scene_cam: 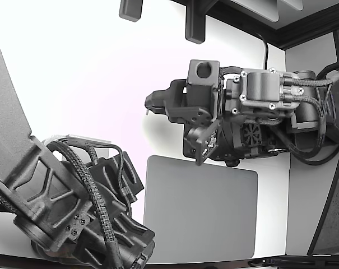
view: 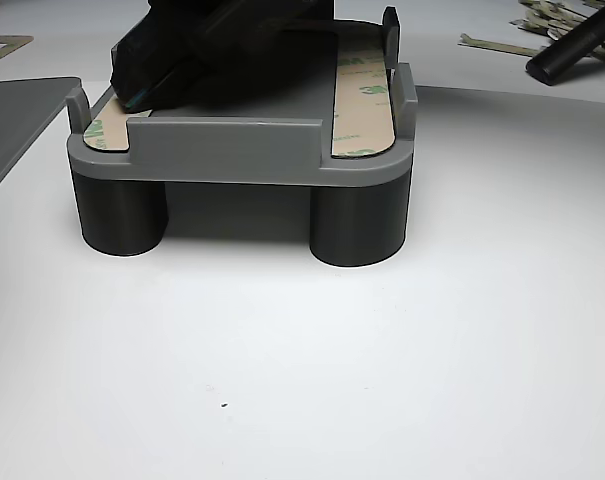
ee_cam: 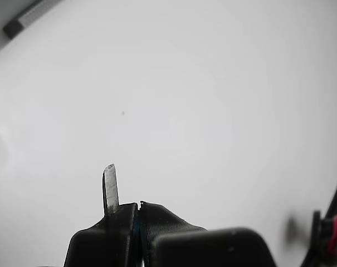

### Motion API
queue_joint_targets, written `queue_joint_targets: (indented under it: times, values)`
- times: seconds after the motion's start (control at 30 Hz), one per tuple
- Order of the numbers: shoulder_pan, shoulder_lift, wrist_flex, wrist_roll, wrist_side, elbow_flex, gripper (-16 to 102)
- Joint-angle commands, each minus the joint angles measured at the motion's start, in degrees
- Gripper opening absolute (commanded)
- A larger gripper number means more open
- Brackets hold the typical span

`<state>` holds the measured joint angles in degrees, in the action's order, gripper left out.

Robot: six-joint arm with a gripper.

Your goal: Peel off protective film from adhesive tape.

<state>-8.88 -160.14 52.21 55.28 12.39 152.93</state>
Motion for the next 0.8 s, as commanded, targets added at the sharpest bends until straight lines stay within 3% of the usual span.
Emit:
queue_joint_targets:
  times: [0.0, 0.2, 0.33, 0.57, 0.77]
  values:
    - [-6.4, 4.2, -1.1, 1.2, 8.3, -3.2, -11]
    - [-14.6, 19.2, -3.2, 0.7, 16.2, -9.1, -11]
    - [-18.5, 27.7, 1.5, -0.2, 19.5, -15.3, -11]
    - [-24.2, 30.5, -0.7, -2.7, 25.1, -14.2, -11]
    - [-27.1, 31.8, -3.7, -3.3, 27.1, -11.7, -11]
